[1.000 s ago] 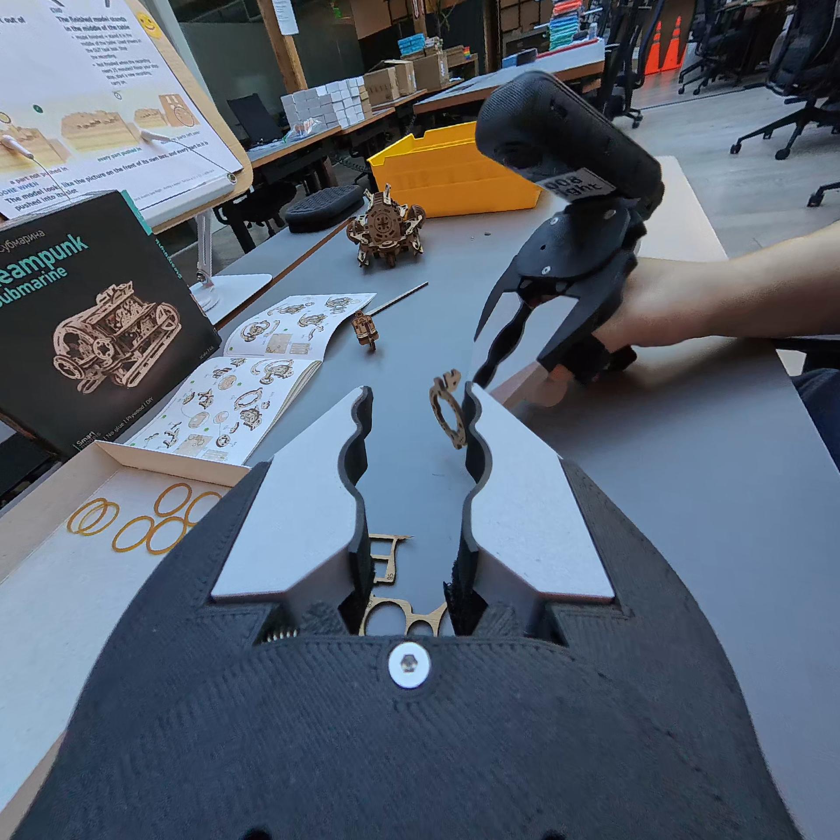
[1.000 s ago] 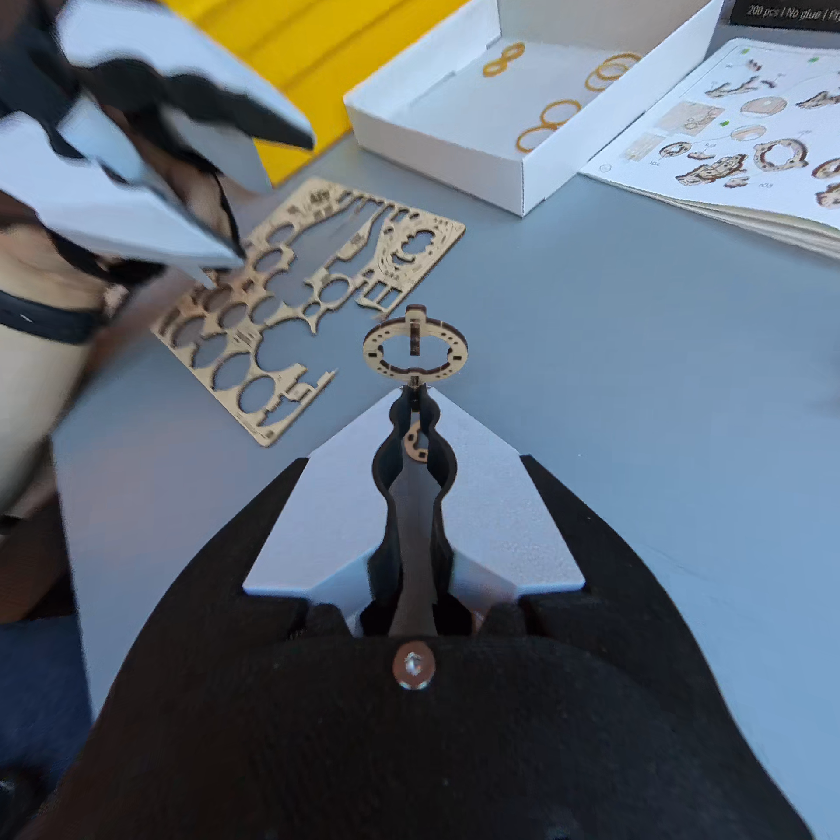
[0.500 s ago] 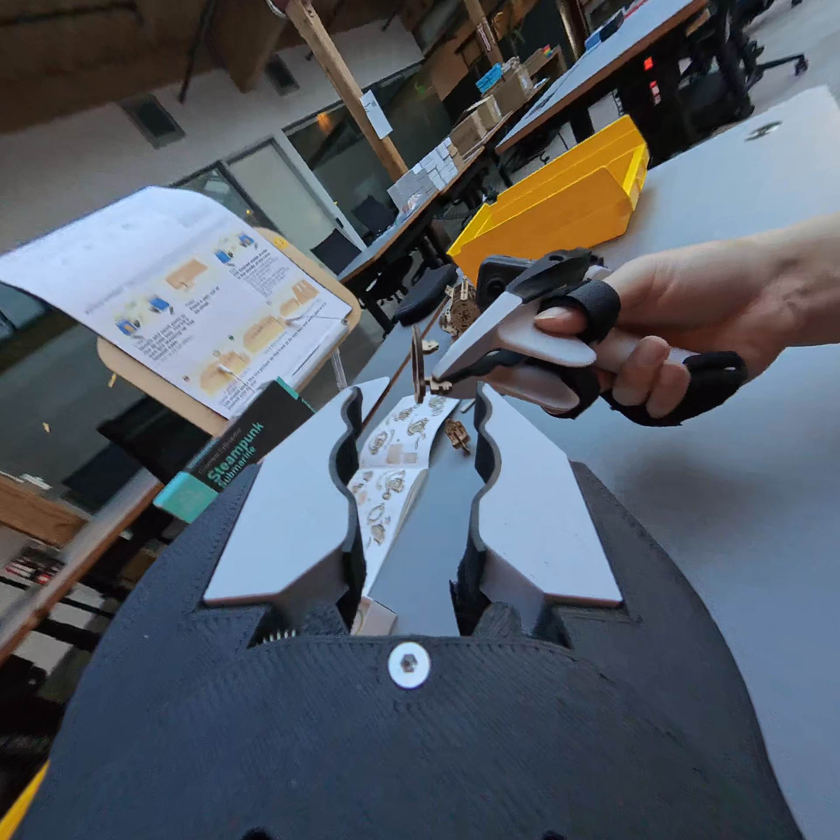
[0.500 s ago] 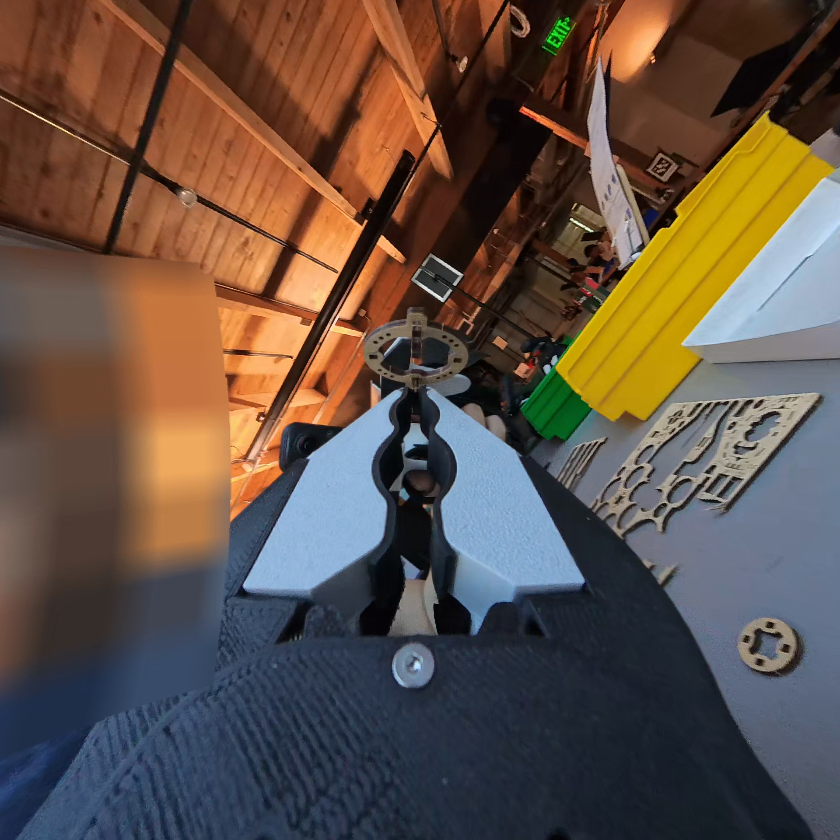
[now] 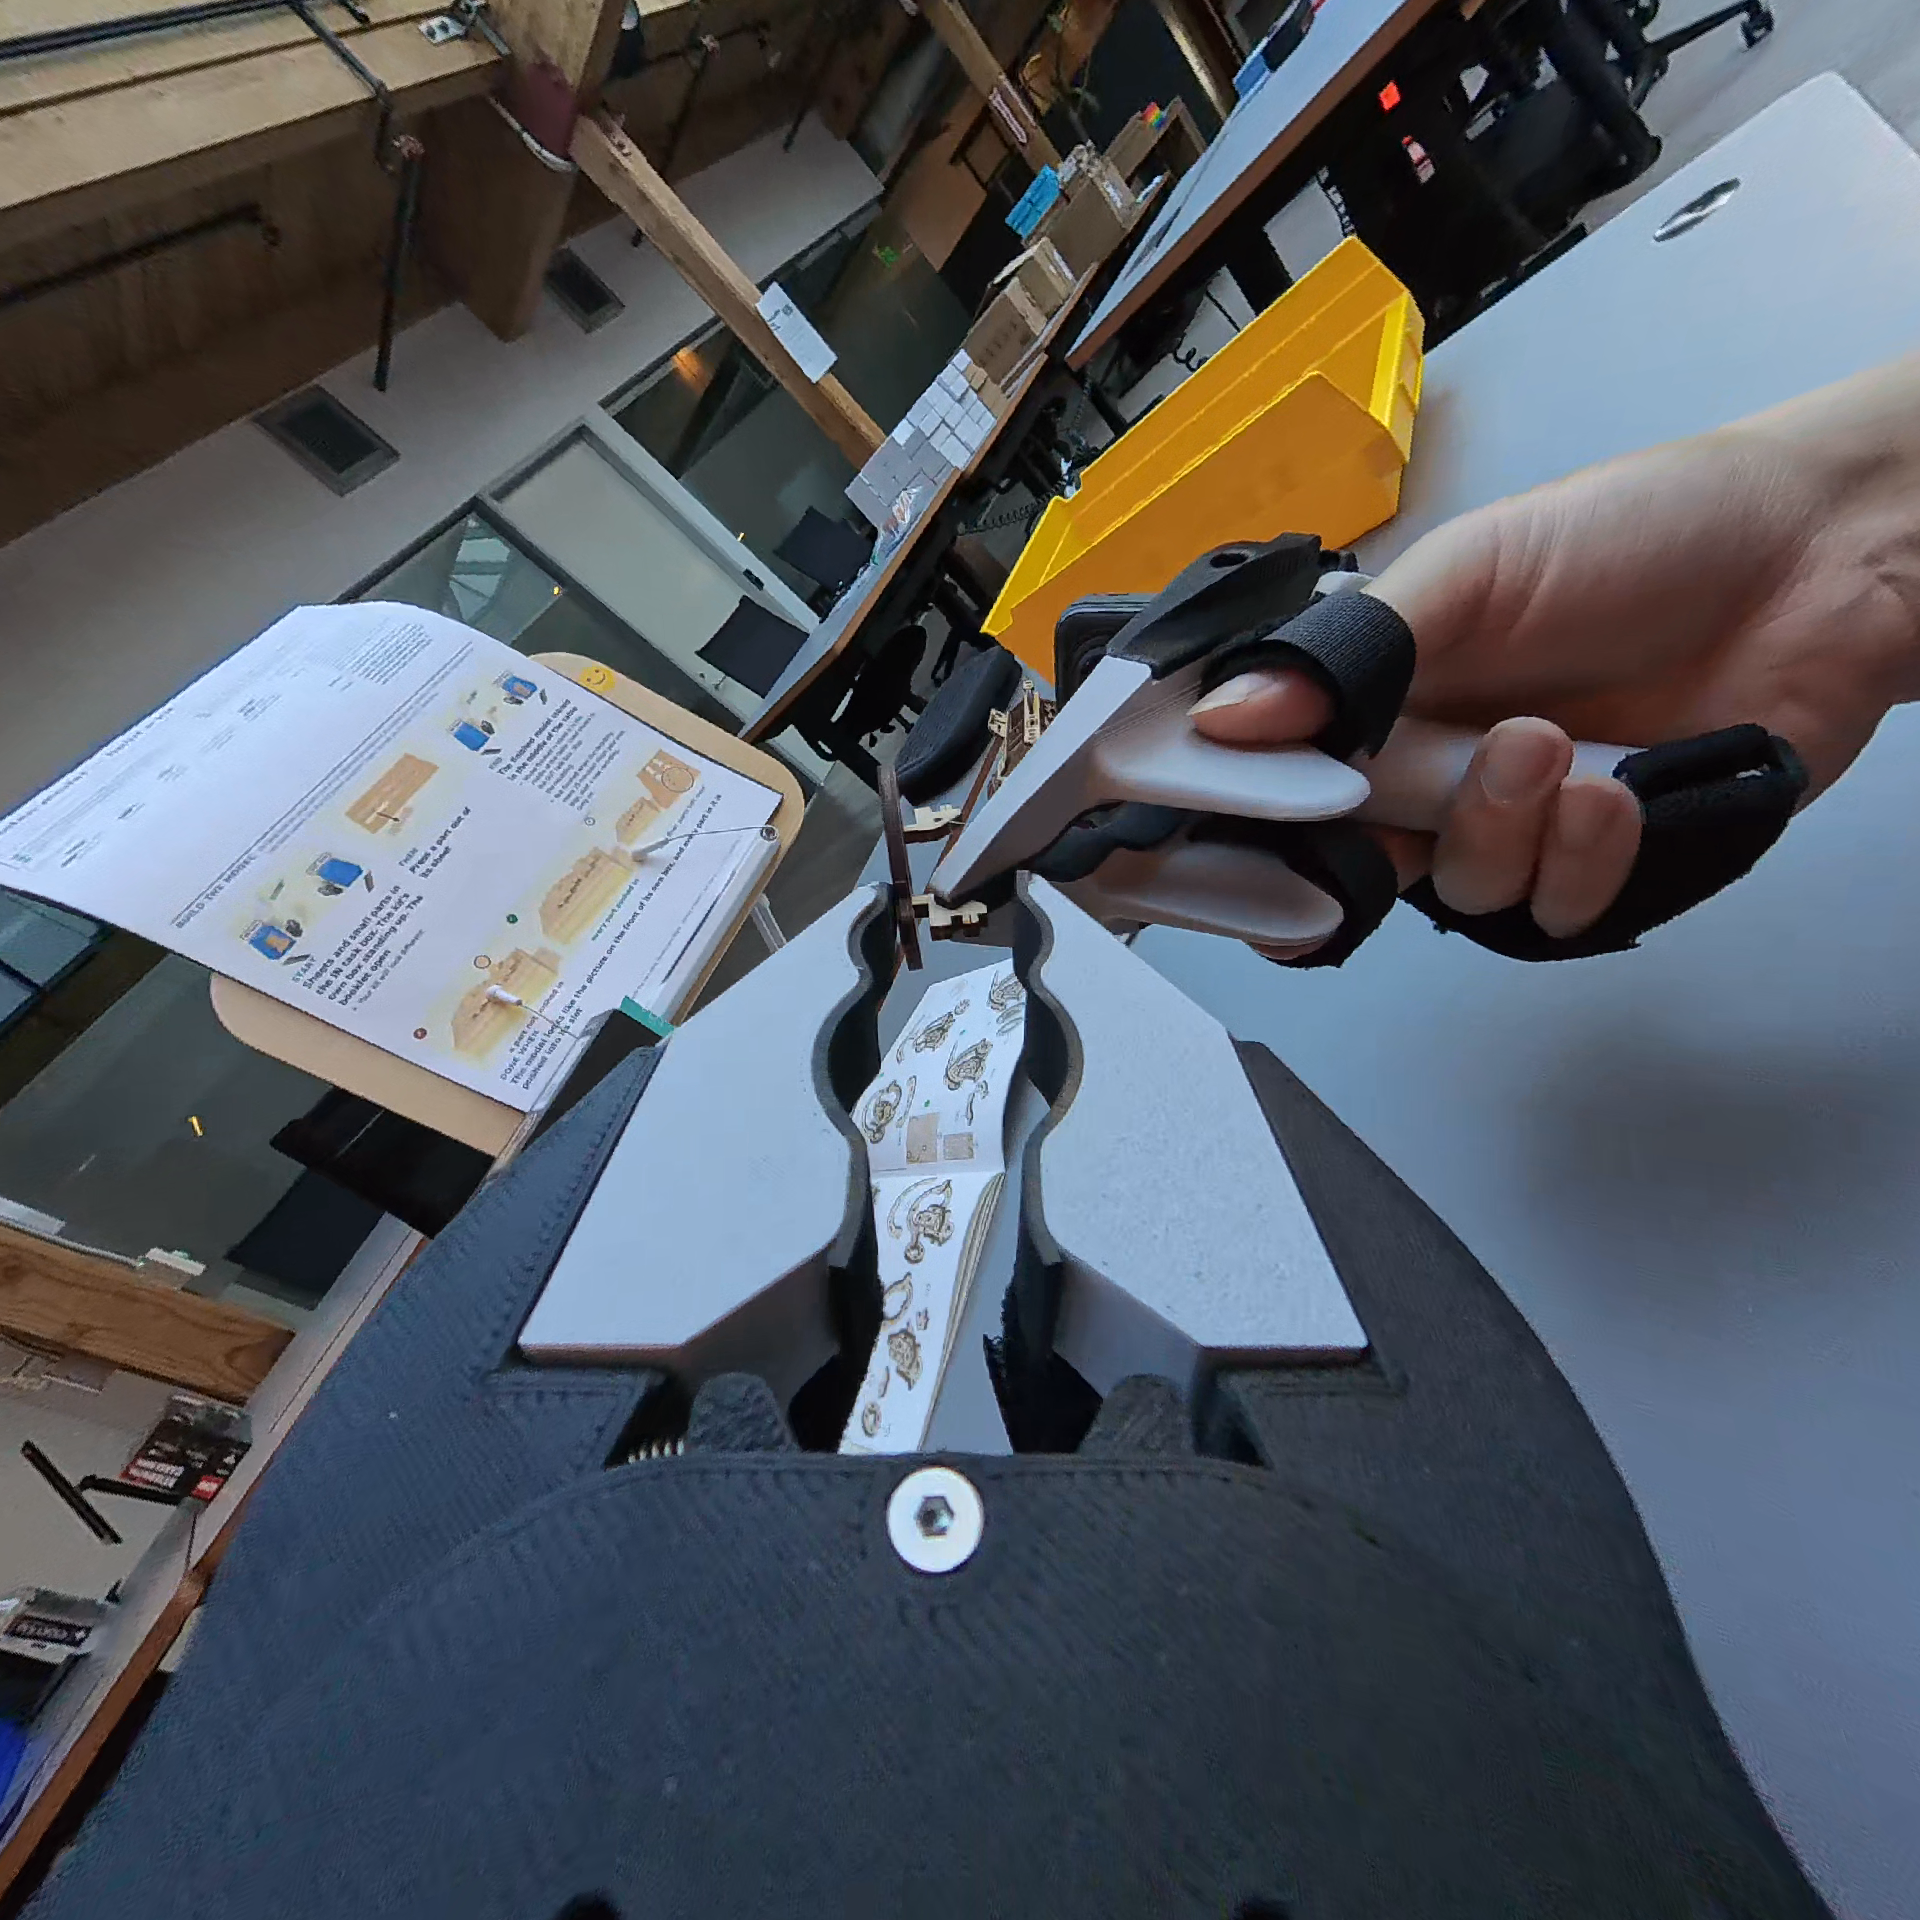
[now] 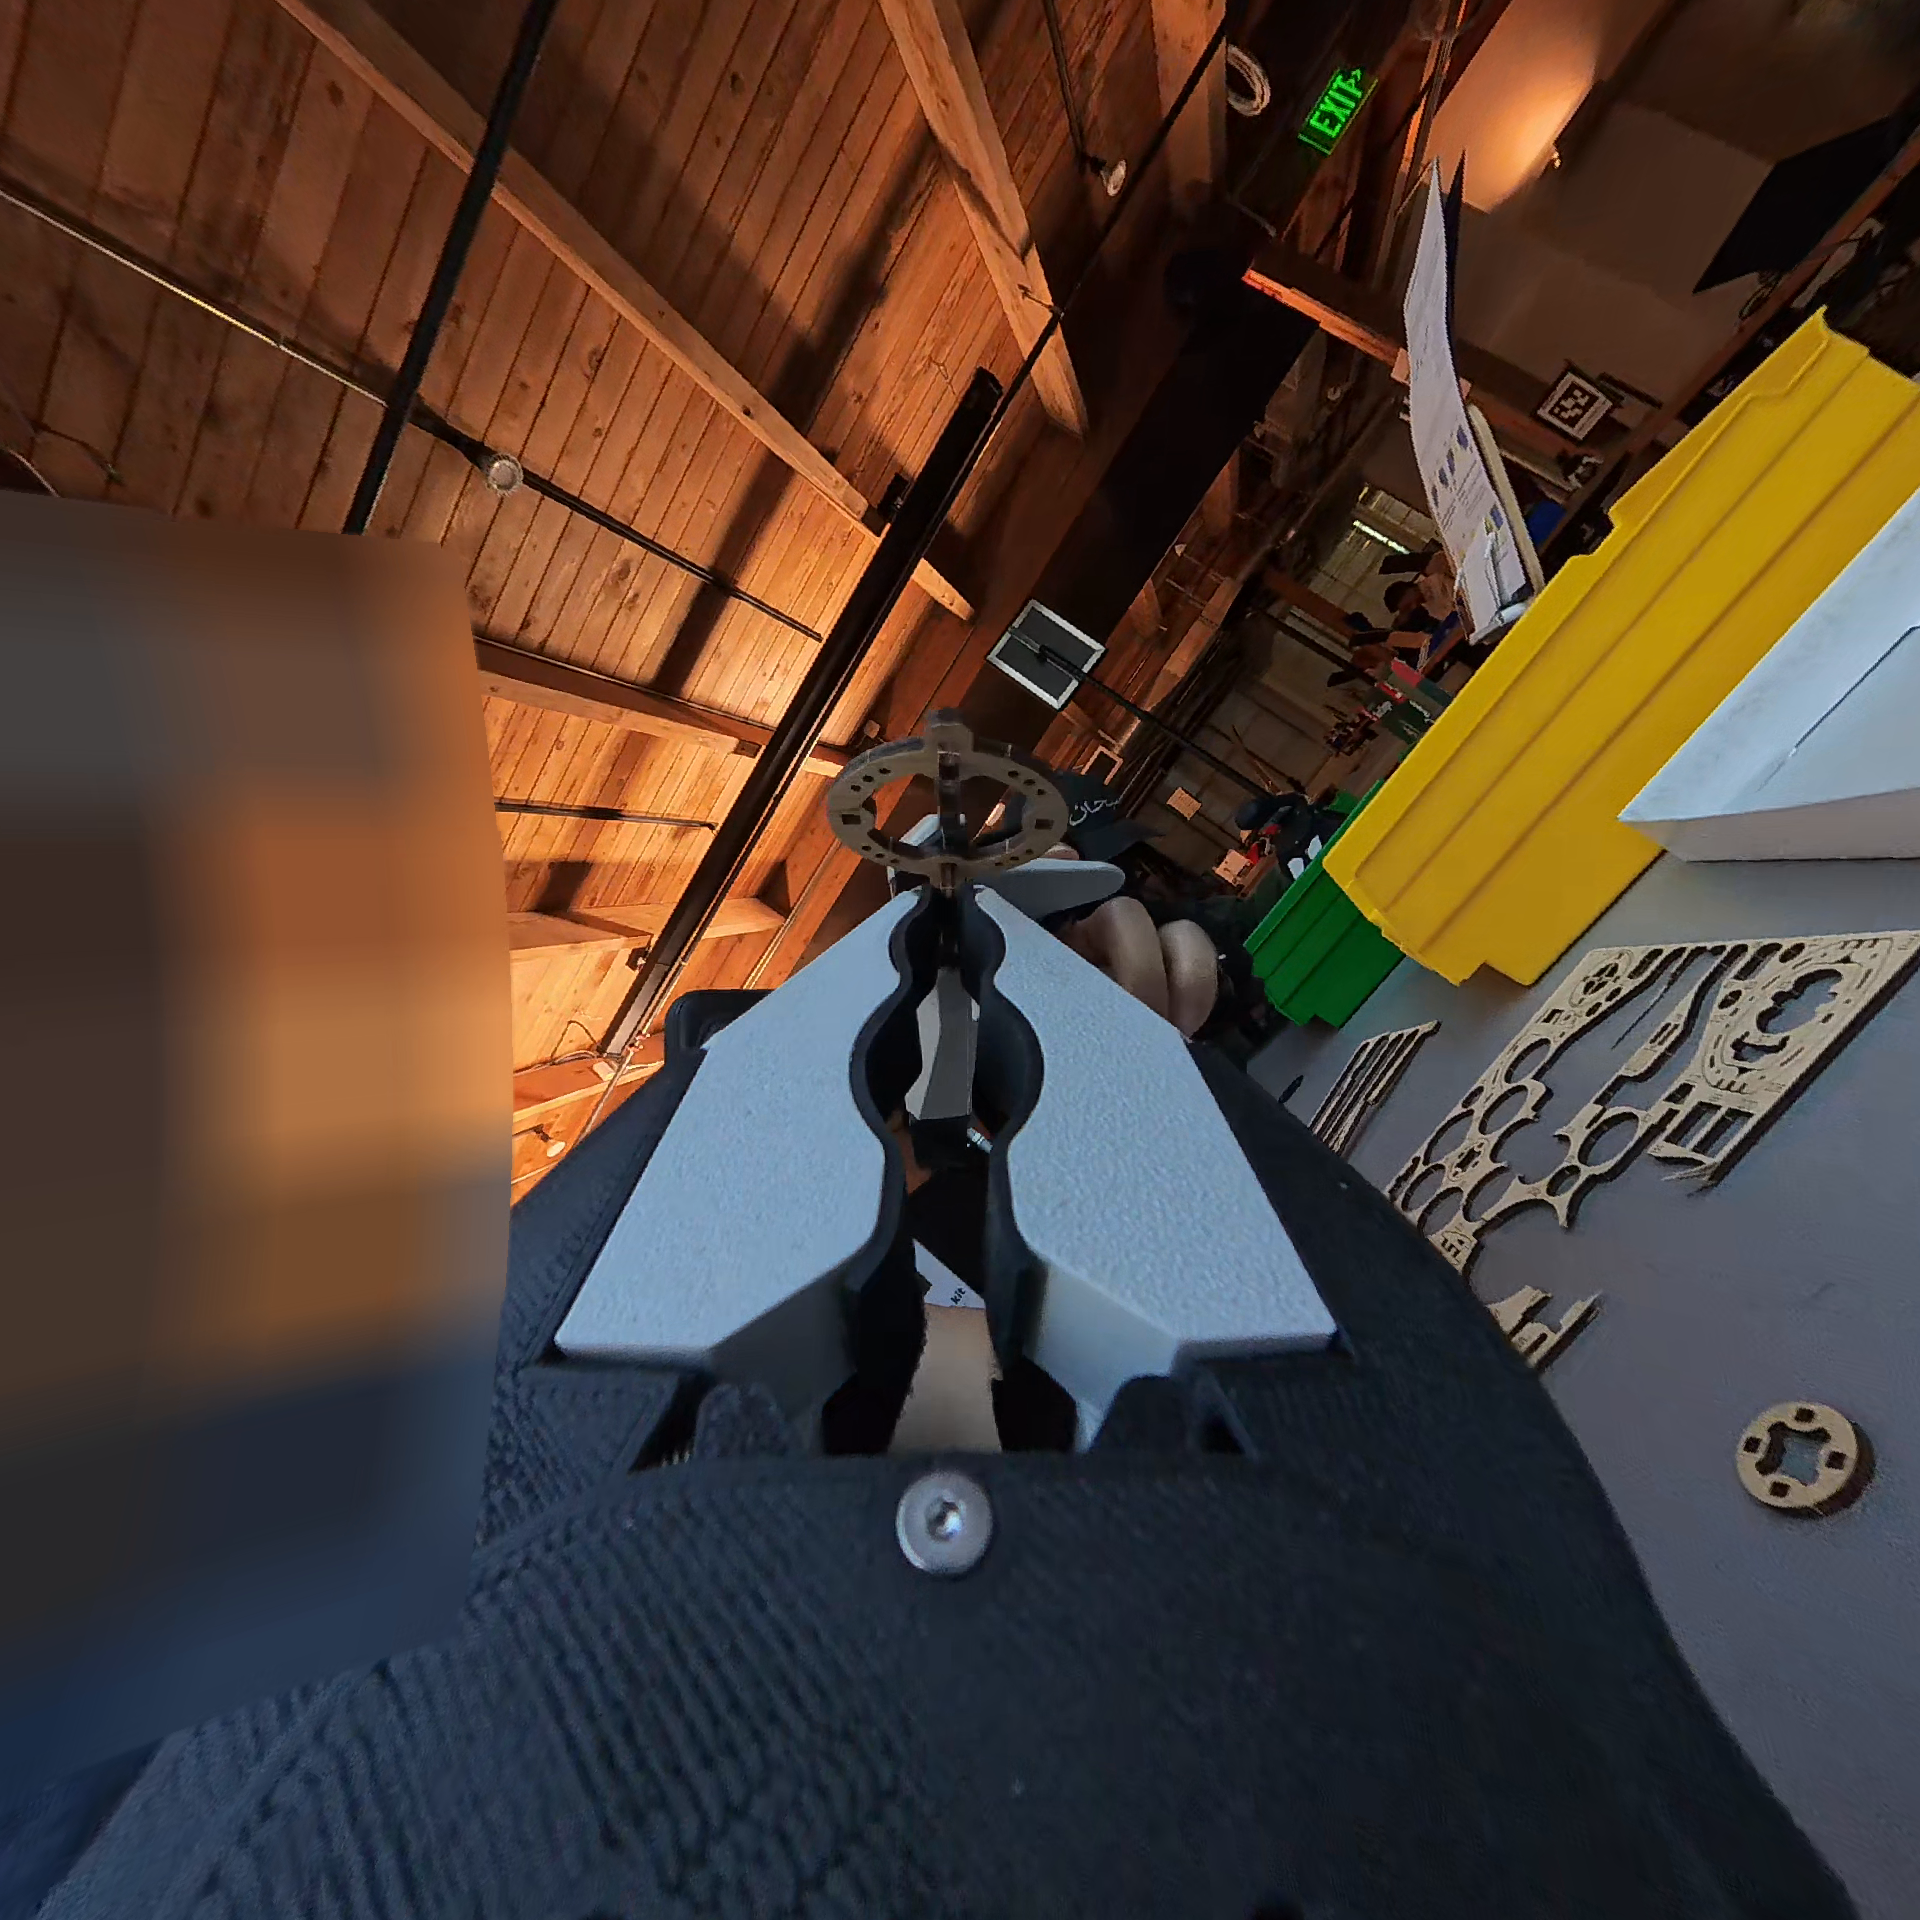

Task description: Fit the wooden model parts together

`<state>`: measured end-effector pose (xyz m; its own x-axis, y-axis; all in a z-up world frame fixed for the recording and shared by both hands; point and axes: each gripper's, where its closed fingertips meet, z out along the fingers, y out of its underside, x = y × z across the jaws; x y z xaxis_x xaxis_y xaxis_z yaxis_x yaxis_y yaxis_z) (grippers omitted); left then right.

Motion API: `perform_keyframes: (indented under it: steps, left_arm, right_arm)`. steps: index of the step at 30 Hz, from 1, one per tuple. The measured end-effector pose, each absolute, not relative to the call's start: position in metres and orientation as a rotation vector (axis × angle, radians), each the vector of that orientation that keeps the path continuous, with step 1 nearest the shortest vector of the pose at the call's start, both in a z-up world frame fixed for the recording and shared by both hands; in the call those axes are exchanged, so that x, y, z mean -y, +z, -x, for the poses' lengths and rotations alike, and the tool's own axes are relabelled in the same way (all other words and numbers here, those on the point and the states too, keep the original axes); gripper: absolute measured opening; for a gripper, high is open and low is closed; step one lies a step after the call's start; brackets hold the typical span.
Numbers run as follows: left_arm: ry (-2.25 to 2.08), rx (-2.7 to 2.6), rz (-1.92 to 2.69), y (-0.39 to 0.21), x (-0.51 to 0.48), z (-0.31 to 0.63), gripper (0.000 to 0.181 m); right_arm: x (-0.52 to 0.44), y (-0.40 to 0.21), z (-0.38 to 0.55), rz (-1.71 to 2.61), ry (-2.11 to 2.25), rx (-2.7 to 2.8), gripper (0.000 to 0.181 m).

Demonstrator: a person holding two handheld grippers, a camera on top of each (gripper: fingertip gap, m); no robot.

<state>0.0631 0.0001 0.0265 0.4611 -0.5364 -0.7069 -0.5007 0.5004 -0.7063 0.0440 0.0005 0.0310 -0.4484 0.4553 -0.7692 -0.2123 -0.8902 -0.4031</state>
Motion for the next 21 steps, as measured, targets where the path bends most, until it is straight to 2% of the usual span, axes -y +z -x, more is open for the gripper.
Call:
perform_keyframes:
  steps: [12,16,21]
  left_arm:
    - [-0.085,-1.165,1.02,0.062,-0.006,-0.074,0.014]
    - [-0.098,-1.147,0.992,0.076,-0.01,-0.073,0.014]
    - [-0.192,-1.085,0.942,0.096,-0.007,-0.068,0.014]
  right_arm:
    - [-0.007,0.069,-0.054,1.299,2.221,0.552,0.002]
    - [-0.005,0.087,-0.057,1.283,2.212,0.611,0.019]
    - [-0.008,0.087,-0.065,1.33,2.124,0.645,0.024]
